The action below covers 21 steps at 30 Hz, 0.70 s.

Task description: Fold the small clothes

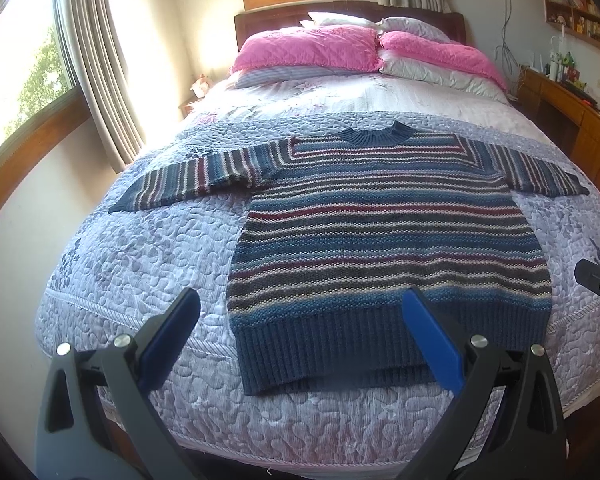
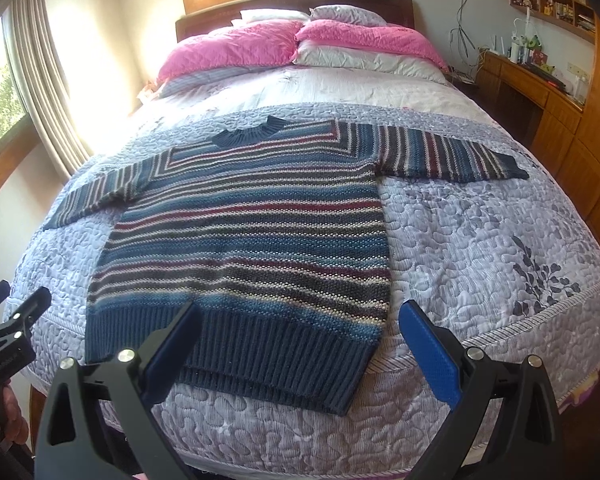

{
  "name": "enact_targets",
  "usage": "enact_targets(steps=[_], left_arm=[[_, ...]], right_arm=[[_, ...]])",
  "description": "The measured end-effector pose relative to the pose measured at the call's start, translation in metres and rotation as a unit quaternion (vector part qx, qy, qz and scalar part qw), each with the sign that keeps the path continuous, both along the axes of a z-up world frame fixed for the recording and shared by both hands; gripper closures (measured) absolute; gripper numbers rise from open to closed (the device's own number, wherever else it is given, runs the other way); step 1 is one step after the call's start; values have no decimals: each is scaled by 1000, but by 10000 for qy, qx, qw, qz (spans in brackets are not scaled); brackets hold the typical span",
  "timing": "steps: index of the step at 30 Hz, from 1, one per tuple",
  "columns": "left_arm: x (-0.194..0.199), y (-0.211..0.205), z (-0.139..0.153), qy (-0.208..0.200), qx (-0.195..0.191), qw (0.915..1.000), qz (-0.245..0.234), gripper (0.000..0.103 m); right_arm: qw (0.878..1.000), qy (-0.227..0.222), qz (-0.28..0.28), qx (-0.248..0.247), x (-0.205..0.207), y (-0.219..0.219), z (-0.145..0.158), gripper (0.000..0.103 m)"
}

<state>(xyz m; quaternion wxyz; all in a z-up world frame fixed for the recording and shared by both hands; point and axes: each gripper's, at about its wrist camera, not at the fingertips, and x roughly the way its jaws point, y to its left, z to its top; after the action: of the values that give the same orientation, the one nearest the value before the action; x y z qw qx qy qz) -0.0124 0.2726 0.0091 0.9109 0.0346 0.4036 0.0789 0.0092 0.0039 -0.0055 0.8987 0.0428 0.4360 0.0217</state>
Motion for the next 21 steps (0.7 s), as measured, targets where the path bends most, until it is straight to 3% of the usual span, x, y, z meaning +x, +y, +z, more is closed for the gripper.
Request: enact_targets(steps=[21], left_arm=[[-2,3,3,-66,11,10000,56,3]], right_arm=[[10000,-55,-73,-24,0,-2,-3,4]])
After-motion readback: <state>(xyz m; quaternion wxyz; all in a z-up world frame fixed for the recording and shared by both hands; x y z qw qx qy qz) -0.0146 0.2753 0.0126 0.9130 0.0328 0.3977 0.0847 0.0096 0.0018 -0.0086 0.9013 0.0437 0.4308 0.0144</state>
